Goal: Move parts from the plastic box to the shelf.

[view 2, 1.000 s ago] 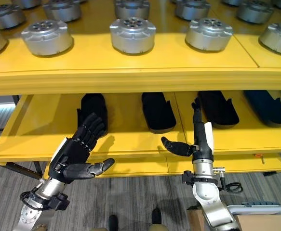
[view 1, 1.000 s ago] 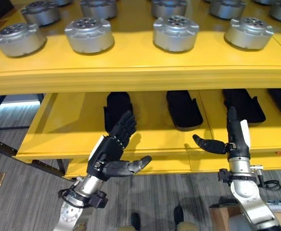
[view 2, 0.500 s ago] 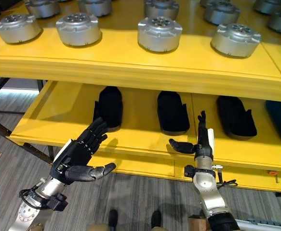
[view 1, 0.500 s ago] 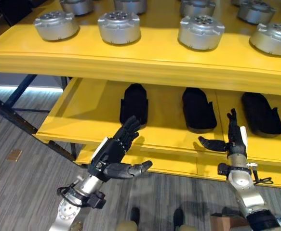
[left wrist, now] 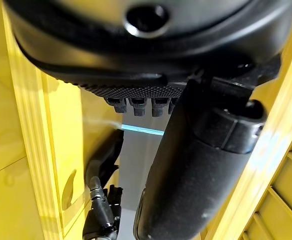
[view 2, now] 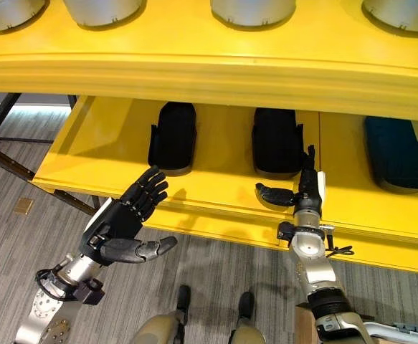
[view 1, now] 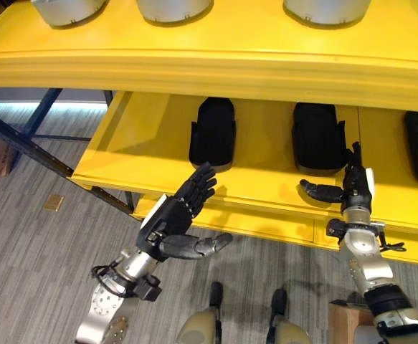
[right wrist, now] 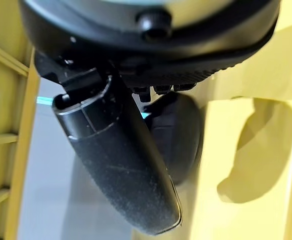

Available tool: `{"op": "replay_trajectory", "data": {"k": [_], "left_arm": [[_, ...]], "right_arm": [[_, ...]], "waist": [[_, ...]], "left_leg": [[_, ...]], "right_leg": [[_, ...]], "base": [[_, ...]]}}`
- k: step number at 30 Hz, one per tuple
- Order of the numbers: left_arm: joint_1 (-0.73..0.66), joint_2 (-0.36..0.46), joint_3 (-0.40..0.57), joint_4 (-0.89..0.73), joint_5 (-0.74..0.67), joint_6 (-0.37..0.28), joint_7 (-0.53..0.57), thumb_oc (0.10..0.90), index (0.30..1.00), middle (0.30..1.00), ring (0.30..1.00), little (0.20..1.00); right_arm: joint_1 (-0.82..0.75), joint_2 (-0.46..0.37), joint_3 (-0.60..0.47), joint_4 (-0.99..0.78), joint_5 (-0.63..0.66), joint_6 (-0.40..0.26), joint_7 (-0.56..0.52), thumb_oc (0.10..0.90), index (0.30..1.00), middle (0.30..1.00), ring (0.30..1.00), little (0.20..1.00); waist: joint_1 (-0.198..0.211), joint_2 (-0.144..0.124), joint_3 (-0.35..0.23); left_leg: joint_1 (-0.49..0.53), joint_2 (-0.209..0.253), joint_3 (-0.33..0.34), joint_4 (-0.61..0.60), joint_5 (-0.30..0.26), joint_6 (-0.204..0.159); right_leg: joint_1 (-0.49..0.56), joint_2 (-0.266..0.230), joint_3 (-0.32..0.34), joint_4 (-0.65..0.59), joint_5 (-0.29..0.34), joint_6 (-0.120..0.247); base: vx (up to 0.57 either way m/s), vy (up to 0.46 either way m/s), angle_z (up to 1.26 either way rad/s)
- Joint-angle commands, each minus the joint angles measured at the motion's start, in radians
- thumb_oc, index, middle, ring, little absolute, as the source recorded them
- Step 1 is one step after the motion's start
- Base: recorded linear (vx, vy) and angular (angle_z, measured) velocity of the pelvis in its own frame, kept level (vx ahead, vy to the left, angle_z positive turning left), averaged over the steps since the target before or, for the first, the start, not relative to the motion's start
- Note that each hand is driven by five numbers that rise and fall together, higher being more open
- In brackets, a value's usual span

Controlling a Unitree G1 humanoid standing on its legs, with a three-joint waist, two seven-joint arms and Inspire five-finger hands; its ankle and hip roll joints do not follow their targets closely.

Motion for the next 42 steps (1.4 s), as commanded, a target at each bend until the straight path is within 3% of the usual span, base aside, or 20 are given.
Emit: {"op": "replay_trajectory", "data": {"k": [1, 4, 6, 8, 15, 20, 26, 35, 42], "left_arm": [[-0.051, 0.009, 0.005, -0.082, -0.039, -0.094, -0.019, 0.9, 1.0, 1.0, 1.0, 1.0], [-0.045, 0.01, -0.004, -0.076, -0.045, -0.094, -0.022, 0.9, 1.0, 1.0, 1.0, 1.0], [-0.041, 0.01, -0.028, -0.078, -0.044, -0.118, -0.003, 0.9, 1.0, 1.0, 1.0, 1.0], [-0.043, 0.006, -0.041, -0.076, -0.039, -0.124, 0.008, 0.9, 1.0, 1.0, 1.0, 1.0], [-0.031, 0.002, -0.065, -0.072, -0.04, -0.135, 0.017, 0.9, 1.0, 1.0, 1.0, 1.0], [-0.024, 0.001, -0.08, -0.07, -0.049, -0.147, 0.02, 0.9, 1.0, 1.0, 1.0, 1.0], [-0.013, -0.001, -0.07, -0.075, -0.048, -0.135, 0.01, 0.9, 1.0, 1.0, 1.0, 1.0], [-0.02, 0.019, -0.095, -0.076, -0.053, -0.125, 0.005, 0.9, 1.0, 1.0, 1.0, 1.0], [-0.023, 0.022, -0.114, -0.072, -0.064, -0.131, 0.01, 0.9, 1.0, 1.0, 1.0, 1.0]], "right_arm": [[-0.134, -0.059, -0.051, -0.04, -0.039, -0.1, -0.06, 0.9, 1.0, 1.0, 1.0, 1.0], [-0.149, -0.062, -0.059, -0.031, -0.102, -0.077, -0.137, 0.9, 1.0, 1.0, 1.0, 1.0], [-0.159, -0.061, -0.072, -0.032, -0.178, -0.118, -0.242, 0.9, 1.0, 1.0, 1.0, 1.0], [-0.162, -0.058, -0.085, -0.044, -0.205, -0.128, -0.27, 0.9, 1.0, 1.0, 1.0, 1.0], [-0.144, -0.062, -0.068, -0.068, -0.25, -0.124, -0.254, 0.9, 1.0, 1.0, 1.0, 1.0], [-0.142, -0.087, -0.034, -0.113, -0.33, -0.132, -0.187, 0.9, 1.0, 1.0, 1.0, 1.0], [-0.102, -0.086, -0.034, -0.152, -0.286, -0.121, -0.212, 0.9, 1.0, 1.0, 1.0, 1.0], [-0.213, -0.119, -0.077, -0.002, -0.161, -0.115, -0.143, 0.9, 1.0, 1.0, 1.0, 1.0], [-0.262, -0.154, -0.099, 0.053, -0.209, -0.108, -0.234, 0.9, 1.0, 1.0, 1.0, 1.0]], "waist": [[0.013, -0.006, -0.036], [0.012, 0.002, -0.032], [0.007, 0.017, -0.025], [0.003, 0.026, -0.021], [-0.006, 0.045, -0.021], [-0.016, 0.058, -0.021], [-0.022, 0.055, -0.023], [-0.001, 0.069, -0.02], [0.001, 0.094, -0.015]], "left_leg": [[-0.026, 0.019, -0.066, 0.042, -0.028, -0.011], [-0.024, 0.018, -0.066, 0.041, -0.026, -0.013], [-0.03, 0.017, -0.062, 0.044, -0.023, -0.015], [-0.03, 0.015, -0.063, 0.047, -0.023, -0.014], [-0.026, 0.009, -0.063, 0.056, -0.023, -0.016], [-0.024, 0.007, -0.057, 0.058, -0.021, -0.019], [-0.017, 0.008, -0.055, 0.061, -0.024, -0.018], [-0.009, 0.003, -0.062, 0.058, -0.023, -0.019], [-0.009, -0.006, -0.067, 0.059, -0.022, -0.019]], "right_leg": [[-0.015, -0.018, 0.021, 0.239, -0.189, -0.021], [-0.018, -0.018, 0.024, 0.245, -0.191, -0.022], [-0.03, -0.02, 0.026, 0.257, -0.195, -0.023], [-0.033, -0.022, 0.027, 0.265, -0.197, -0.025], [-0.035, -0.03, 0.03, 0.276, -0.201, -0.024], [-0.042, -0.035, 0.033, 0.285, -0.204, -0.024], [-0.037, -0.038, 0.035, 0.288, -0.203, -0.022], [-0.033, -0.044, 0.022, 0.303, -0.214, -0.025], [-0.037, -0.049, 0.018, 0.319, -0.224, -0.027]], "base": [[0.0, 0.0, 0.0], [0.0, 0.0, 0.0], [0.0, 0.02, -0.01], [0.0, 0.04, -0.02], [0.01, 0.013, 0.0], [0.01, 0.029, -0.02], [0.0, 0.002, -0.01], [0.0, 0.0, 0.0], [0.01, 0.011, 0.02]]}}
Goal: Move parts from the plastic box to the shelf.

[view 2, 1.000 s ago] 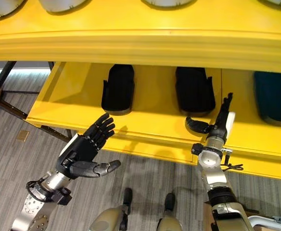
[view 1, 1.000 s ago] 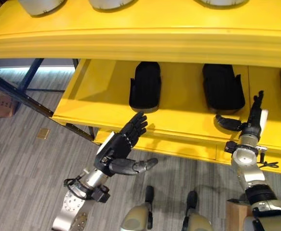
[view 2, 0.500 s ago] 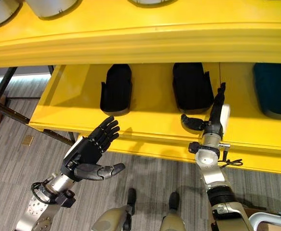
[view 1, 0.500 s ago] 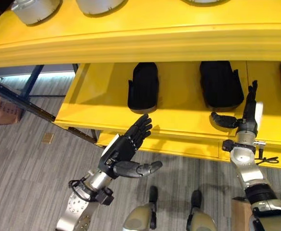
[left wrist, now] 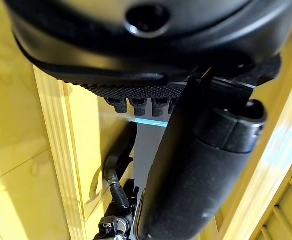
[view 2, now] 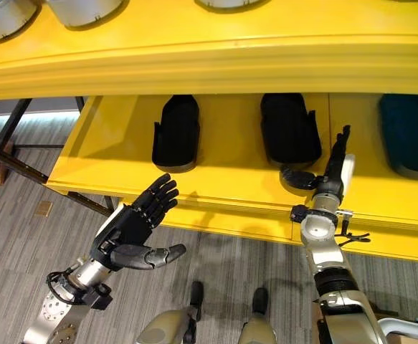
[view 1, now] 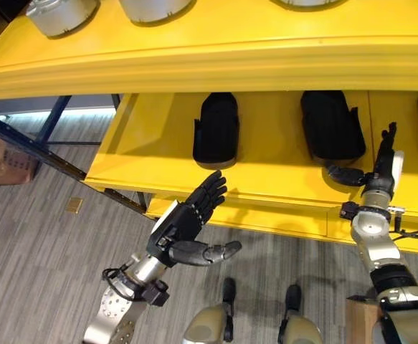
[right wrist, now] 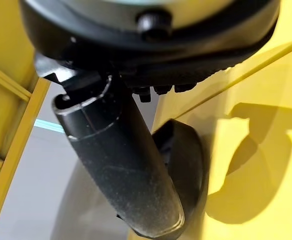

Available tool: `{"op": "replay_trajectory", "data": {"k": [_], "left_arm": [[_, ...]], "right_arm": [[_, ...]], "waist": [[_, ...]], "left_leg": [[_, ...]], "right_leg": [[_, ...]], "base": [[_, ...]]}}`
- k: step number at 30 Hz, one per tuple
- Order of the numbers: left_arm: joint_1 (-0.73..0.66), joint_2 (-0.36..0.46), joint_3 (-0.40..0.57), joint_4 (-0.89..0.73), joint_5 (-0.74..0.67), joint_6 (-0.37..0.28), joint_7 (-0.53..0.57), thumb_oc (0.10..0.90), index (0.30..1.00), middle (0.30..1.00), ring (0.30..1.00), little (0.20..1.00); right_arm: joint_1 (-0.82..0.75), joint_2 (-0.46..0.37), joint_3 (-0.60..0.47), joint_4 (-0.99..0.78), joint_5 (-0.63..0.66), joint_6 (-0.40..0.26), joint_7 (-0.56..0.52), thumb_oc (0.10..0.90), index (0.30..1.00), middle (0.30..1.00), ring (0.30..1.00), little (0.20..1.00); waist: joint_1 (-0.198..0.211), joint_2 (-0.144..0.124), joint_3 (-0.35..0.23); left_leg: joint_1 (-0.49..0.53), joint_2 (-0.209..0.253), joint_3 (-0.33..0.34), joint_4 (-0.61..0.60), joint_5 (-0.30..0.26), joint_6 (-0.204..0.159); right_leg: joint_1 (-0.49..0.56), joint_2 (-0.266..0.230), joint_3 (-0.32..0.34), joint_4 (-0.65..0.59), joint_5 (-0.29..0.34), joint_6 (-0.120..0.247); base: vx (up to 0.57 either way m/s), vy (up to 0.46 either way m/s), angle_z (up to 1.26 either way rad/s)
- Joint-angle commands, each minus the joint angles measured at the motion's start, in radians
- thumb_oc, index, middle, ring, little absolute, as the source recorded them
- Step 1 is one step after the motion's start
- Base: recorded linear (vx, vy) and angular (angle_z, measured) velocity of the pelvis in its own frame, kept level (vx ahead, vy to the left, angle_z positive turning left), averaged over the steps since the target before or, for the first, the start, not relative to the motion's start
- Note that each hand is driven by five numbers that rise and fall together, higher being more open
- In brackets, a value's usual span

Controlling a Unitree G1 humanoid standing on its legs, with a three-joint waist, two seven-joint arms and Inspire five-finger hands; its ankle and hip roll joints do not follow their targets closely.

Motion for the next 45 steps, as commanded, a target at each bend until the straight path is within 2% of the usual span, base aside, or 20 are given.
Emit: {"op": "replay_trajectory", "data": {"k": [1, 5, 10, 12, 21, 26, 38, 45], "left_arm": [[-0.026, 0.014, -0.029, -0.09, -0.061, -0.113, -0.007, 0.9, 1.0, 1.0, 1.0, 1.0], [-0.023, 0.012, -0.038, -0.089, -0.058, -0.112, -0.011, 0.9, 1.0, 1.0, 1.0, 1.0], [-0.019, 0.012, -0.045, -0.084, -0.059, -0.111, -0.021, 0.9, 1.0, 1.0, 1.0, 1.0], [-0.022, 0.015, -0.043, -0.082, -0.062, -0.112, -0.03, 0.9, 1.0, 1.0, 1.0, 1.0], [-0.023, 0.017, -0.03, -0.081, -0.063, -0.106, -0.04, 0.9, 1.0, 1.0, 1.0, 1.0], [-0.032, 0.016, -0.021, -0.077, -0.061, -0.103, -0.052, 0.9, 1.0, 1.0, 1.0, 1.0], [-0.034, 0.01, -0.011, -0.082, -0.046, -0.105, -0.048, 0.9, 1.0, 1.0, 1.0, 1.0], [-0.04, 0.003, -0.01, -0.081, -0.03, -0.118, -0.034, 0.9, 1.0, 1.0, 1.0, 1.0]], "right_arm": [[-0.135, -0.088, -0.02, -0.057, -0.057, -0.082, -0.056, 0.9, 1.0, 1.0, 1.0, 1.0], [-0.145, -0.09, -0.017, -0.048, -0.038, -0.067, -0.044, 0.9, 1.0, 1.0, 1.0, 1.0], [-0.147, -0.097, -0.001, -0.025, -0.003, -0.051, 0.025, 0.9, 1.0, 1.0, 1.0, 1.0], [-0.153, -0.106, 0.009, 0.007, 0.047, -0.044, 0.07, 0.9, 1.0, 1.0, 1.0, 1.0], [-0.15, -0.098, 0.015, 0.043, 0.126, -0.022, 0.184, 0.9, 1.0, 1.0, 1.0, 1.0], [-0.141, -0.082, 0.02, 0.063, 0.225, -0.006, 0.246, 0.9, 1.0, 1.0, 1.0, 1.0], [-0.1, -0.02, 0.015, -0.006, 0.268, -0.012, 0.242, 0.9, 1.0, 1.0, 1.0, 1.0], [-0.036, 0.066, 0.035, -0.124, 0.246, -0.006, 0.167, 0.9, 1.0, 1.0, 1.0, 1.0]], "waist": [[0.013, -0.018, -0.076], [0.017, -0.013, -0.077], [0.019, -0.009, -0.079], [0.021, -0.006, -0.077], [0.023, -0.008, -0.069], [0.023, -0.014, -0.062], [0.015, -0.027, -0.052], [0.005, -0.044, -0.049]], "left_leg": [[-0.045, -0.002, -0.069, 0.057, -0.025, -0.021], [-0.043, -0.005, -0.074, 0.06, -0.025, -0.021], [-0.041, -0.007, -0.08, 0.064, -0.026, -0.021], [-0.042, -0.008, -0.081, 0.065, -0.025, -0.022], [-0.045, -0.009, -0.087, 0.07, -0.026, -0.021], [-0.048, -0.007, -0.085, 0.073, -0.024, -0.019], [-0.055, -0.004, -0.08, 0.072, -0.023, -0.017], [-0.062, 0.0, -0.075, 0.071, -0.025, -0.011]], "right_leg": [[-0.036, -0.03, 0.014, 0.24, -0.183, -0.029], [-0.034, -0.034, 0.011, 0.248, -0.187, -0.03], [-0.034, -0.038, 0.008, 0.261, -0.194, -0.032], [-0.036, -0.039, 0.006, 0.267, -0.197, -0.033], [-0.039, -0.042, 0.004, 0.283, -0.203, -0.034], [-0.045, -0.042, 0.004, 0.291, -0.204, -0.035], [-0.05, -0.032, 0.015, 0.286, -0.199, -0.037], [-0.052, -0.022, 0.027, 0.268, -0.188, -0.035]], "base": [[0.03, 0.003, 0.03], [0.02, -0.001, 0.0], [0.01, -0.002, 0.0], [0.0, -0.004, 0.02], [0.0, -0.009, 0.02], [-0.01, -0.016, 0.05], [-0.01, -0.002, 0.0], [-0.02, -0.007, -0.01]]}}
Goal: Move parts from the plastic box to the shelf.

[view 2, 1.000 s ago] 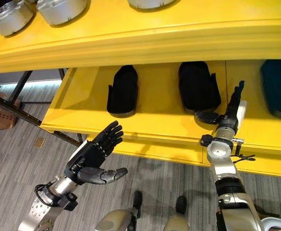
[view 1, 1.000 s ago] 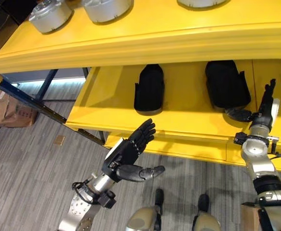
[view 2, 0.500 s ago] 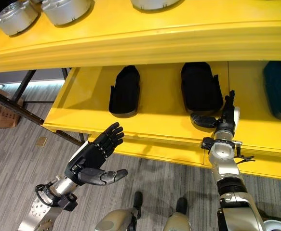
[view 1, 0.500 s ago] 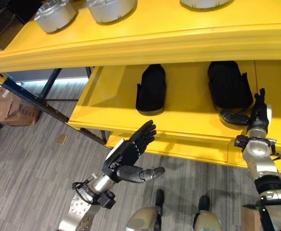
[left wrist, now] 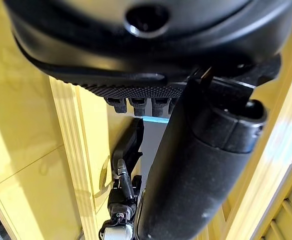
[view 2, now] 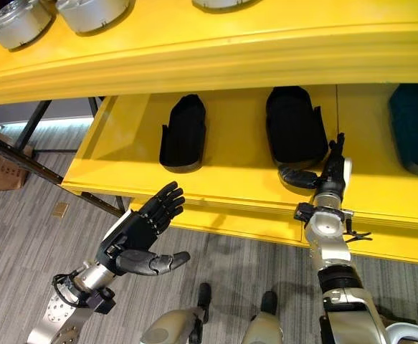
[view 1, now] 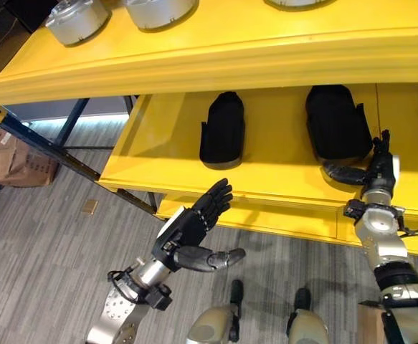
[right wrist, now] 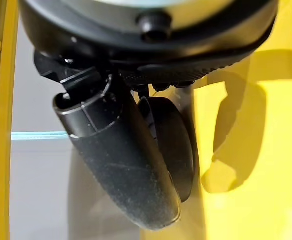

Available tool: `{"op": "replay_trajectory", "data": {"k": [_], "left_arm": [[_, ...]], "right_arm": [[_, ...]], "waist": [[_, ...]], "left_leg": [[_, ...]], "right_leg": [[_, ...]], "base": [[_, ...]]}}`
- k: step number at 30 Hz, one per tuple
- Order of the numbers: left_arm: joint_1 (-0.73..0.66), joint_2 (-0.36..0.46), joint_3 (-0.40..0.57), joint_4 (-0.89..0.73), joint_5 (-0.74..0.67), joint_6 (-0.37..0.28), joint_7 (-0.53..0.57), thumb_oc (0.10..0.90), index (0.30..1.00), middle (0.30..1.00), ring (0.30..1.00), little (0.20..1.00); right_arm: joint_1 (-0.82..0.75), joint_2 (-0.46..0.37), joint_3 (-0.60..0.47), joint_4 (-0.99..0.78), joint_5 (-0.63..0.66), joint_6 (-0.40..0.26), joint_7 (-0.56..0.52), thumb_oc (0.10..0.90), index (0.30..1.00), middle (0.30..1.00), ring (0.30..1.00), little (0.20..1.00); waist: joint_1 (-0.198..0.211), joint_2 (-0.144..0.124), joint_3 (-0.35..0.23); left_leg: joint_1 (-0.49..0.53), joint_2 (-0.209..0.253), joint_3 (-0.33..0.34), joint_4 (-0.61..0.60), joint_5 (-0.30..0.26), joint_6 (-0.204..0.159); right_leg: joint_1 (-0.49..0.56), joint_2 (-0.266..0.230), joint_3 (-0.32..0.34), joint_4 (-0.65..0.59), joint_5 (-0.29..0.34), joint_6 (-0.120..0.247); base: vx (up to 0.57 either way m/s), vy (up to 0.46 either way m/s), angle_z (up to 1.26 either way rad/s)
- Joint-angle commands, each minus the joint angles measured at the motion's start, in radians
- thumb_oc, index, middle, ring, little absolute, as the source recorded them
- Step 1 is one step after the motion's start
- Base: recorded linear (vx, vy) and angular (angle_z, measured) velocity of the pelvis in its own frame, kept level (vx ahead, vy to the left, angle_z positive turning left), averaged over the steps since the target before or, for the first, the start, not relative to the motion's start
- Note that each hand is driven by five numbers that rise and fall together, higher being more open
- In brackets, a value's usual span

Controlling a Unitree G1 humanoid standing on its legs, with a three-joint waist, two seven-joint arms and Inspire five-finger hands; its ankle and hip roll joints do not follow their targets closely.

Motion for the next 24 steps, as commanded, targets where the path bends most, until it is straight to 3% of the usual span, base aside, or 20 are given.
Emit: {"op": "replay_trajectory", "data": {"k": [1, 18, 24], "left_arm": [[-0.037, 0.002, 0.026, -0.103, -0.026, -0.121, -0.004, 0.9, 1.0, 1.0, 1.0, 1.0], [-0.022, -0.027, 0.056, -0.105, 0.006, -0.13, 0.007, 0.9, 1.0, 1.0, 1.0, 1.0], [-0.017, -0.032, 0.059, -0.107, 0.01, -0.135, 0.005, 0.9, 1.0, 1.0, 1.0, 1.0]], "right_arm": [[-0.028, 0.03, 0.035, -0.123, 0.011, -0.056, -0.02, 0.9, 1.0, 1.0, 1.0, 1.0], [0.131, 0.127, 0.066, -0.297, 0.023, -0.093, -0.03, 0.9, 1.0, 1.0, 1.0, 1.0], [0.162, 0.139, 0.055, -0.303, -0.032, -0.106, -0.12, 0.9, 1.0, 1.0, 1.0, 1.0]], "waist": [[0.01, -0.056, -0.05], [-0.007, -0.076, -0.051], [-0.009, -0.079, -0.054]], "left_leg": [[-0.059, 0.007, -0.052, 0.04, -0.023, -0.01], [-0.069, 0.012, -0.043, 0.037, -0.021, -0.005], [-0.073, 0.01, -0.039, 0.036, -0.023, -0.002]], "right_leg": [[0.025, -0.002, 0.03, 0.071, -0.082, -0.028], [0.018, 0.006, 0.042, 0.057, -0.07, -0.024], [0.016, 0.005, 0.04, 0.054, -0.069, -0.022]], "base": [[0.0, 0.0, 0.0], [0.0, 0.001, -0.01], [-0.01, 0.004, -0.07]]}}
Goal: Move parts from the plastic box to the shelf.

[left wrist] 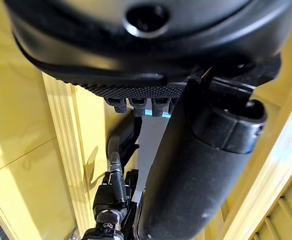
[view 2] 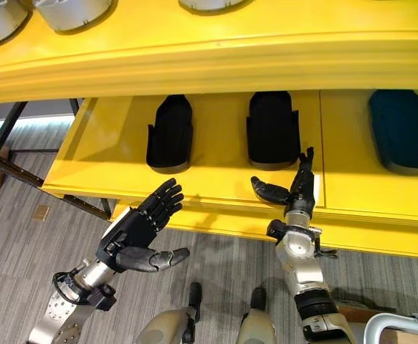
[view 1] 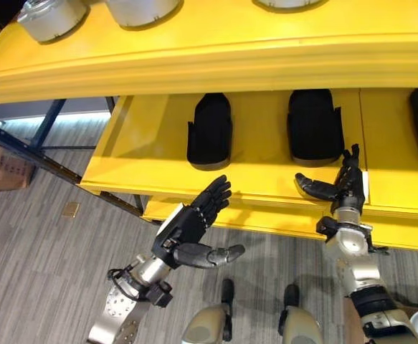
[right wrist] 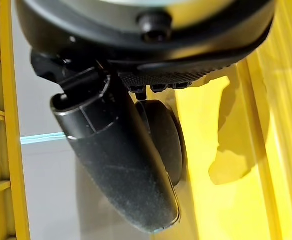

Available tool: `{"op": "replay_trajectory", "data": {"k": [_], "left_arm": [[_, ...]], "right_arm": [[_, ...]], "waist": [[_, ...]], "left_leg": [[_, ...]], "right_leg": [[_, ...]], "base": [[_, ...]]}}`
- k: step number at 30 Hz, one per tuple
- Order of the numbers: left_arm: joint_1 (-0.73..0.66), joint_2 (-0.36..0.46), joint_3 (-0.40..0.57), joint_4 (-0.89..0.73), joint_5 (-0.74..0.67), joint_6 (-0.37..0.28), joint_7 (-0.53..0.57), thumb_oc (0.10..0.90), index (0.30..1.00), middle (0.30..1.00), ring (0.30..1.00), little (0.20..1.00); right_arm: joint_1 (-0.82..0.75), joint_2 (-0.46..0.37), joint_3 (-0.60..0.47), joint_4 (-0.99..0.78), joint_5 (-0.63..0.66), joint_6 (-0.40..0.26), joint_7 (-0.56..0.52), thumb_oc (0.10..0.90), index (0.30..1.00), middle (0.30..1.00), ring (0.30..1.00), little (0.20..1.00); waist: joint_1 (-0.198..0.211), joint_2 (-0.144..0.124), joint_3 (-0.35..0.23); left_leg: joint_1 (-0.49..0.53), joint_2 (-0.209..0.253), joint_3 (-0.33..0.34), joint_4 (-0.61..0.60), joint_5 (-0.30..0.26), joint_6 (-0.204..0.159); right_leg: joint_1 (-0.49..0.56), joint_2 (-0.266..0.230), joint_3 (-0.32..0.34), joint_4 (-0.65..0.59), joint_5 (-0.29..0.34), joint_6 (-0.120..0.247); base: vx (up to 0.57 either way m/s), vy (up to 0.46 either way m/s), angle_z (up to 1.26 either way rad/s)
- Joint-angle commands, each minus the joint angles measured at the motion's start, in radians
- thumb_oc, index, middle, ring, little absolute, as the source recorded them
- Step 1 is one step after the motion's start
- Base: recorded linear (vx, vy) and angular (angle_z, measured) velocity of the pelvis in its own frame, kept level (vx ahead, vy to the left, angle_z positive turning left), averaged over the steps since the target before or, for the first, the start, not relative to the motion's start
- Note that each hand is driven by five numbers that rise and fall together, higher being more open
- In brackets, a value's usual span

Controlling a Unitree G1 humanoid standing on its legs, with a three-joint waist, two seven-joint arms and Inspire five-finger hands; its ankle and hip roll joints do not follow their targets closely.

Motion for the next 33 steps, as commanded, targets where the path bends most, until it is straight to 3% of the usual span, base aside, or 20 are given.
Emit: {"op": "replay_trajectory", "data": {"k": [1, 8, 18, 20, 24, 29, 33], "left_arm": [[0.0, -0.021, 0.051, -0.116, -0.003, -0.132, -0.008, 0.9, 1.0, 1.0, 1.0, 1.0], [-0.009, -0.019, 0.042, -0.12, -0.003, -0.128, 0.003, 0.9, 1.0, 1.0, 1.0, 1.0], [-0.003, -0.021, 0.049, -0.121, -0.005, -0.125, -0.002, 0.9, 1.0, 1.0, 1.0, 1.0], [0.006, -0.022, 0.053, -0.123, -0.008, -0.131, 0.001, 0.9, 1.0, 1.0, 1.0, 1.0], [0.018, -0.028, 0.059, -0.128, -0.007, -0.152, 0.032, 0.9, 1.0, 1.0, 1.0, 1.0], [0.048, -0.046, 0.094, -0.141, 0.002, -0.173, 0.045, 0.9, 1.0, 1.0, 1.0, 1.0], [0.073, -0.056, 0.135, -0.145, -0.01, -0.178, 0.016, 0.9, 1.0, 1.0, 1.0, 1.0]], "right_arm": [[-0.005, 0.018, -0.007, -0.091, -0.059, -0.076, -0.074, 0.9, 1.0, 1.0, 1.0, 1.0], [-0.034, 0.001, -0.02, -0.085, -0.131, -0.072, -0.102, 0.9, 1.0, 1.0, 1.0, 1.0], [-0.011, -0.008, -0.001, -0.108, -0.135, -0.072, -0.093, 0.9, 1.0, 1.0, 1.0, 1.0], [-0.004, -0.014, -0.018, -0.107, -0.227, -0.118, -0.197, 0.9, 1.0, 1.0, 1.0, 1.0], [0.026, -0.007, -0.016, -0.223, -0.361, -0.167, -0.231, 0.9, 1.0, 1.0, 1.0, 1.0], [0.13, 0.009, 0.033, -0.367, -0.448, -0.196, -0.211, 0.9, 1.0, 1.0, 1.0, 1.0], [0.25, 0.003, 0.028, -0.497, -0.411, -0.23, -0.164, 0.9, 1.0, 1.0, 1.0, 1.0]], "waist": [[0.011, -0.036, -0.055], [0.013, -0.032, -0.058], [0.009, -0.038, -0.07], [0.006, -0.039, -0.08], [-0.004, -0.043, -0.096], [-0.019, -0.065, -0.126], [-0.049, -0.095, -0.157]], "left_leg": [[-0.064, -0.001, -0.06, 0.033, -0.01, 0.001], [-0.063, -0.004, -0.063, 0.032, -0.012, 0.002], [-0.056, -0.004, -0.057, 0.03, -0.014, 0.003], [-0.05, -0.001, -0.053, 0.027, -0.015, 0.003], [-0.042, -0.001, -0.047, 0.023, -0.019, 0.004], [-0.031, 0.003, -0.032, 0.02, -0.027, 0.006], [-0.018, 0.012, -0.006, 0.013, -0.034, 0.006]], "right_leg": [[0.027, -0.01, 0.022, 0.062, -0.074, -0.02], [0.03, -0.01, 0.02, 0.056, -0.072, -0.02], [0.04, -0.013, 0.02, 0.046, -0.068, -0.017], [0.047, -0.012, 0.023, 0.035, -0.065, -0.015], [0.055, -0.011, 0.029, 0.021, -0.06, -0.011], [0.073, -0.009, 0.035, -0.005, -0.05, -0.004], [0.088, -0.005, 0.049, -0.037, -0.036, 0.009]], "base": [[0.0, 0.0, 0.0], [0.0, 0.0, 0.0], [0.0, 0.0, 0.0], [0.02, 0.036, 0.0], [0.0, 0.059, -0.02], [0.0, 0.04, -0.05], [-0.03, 0.063, -0.06]]}}
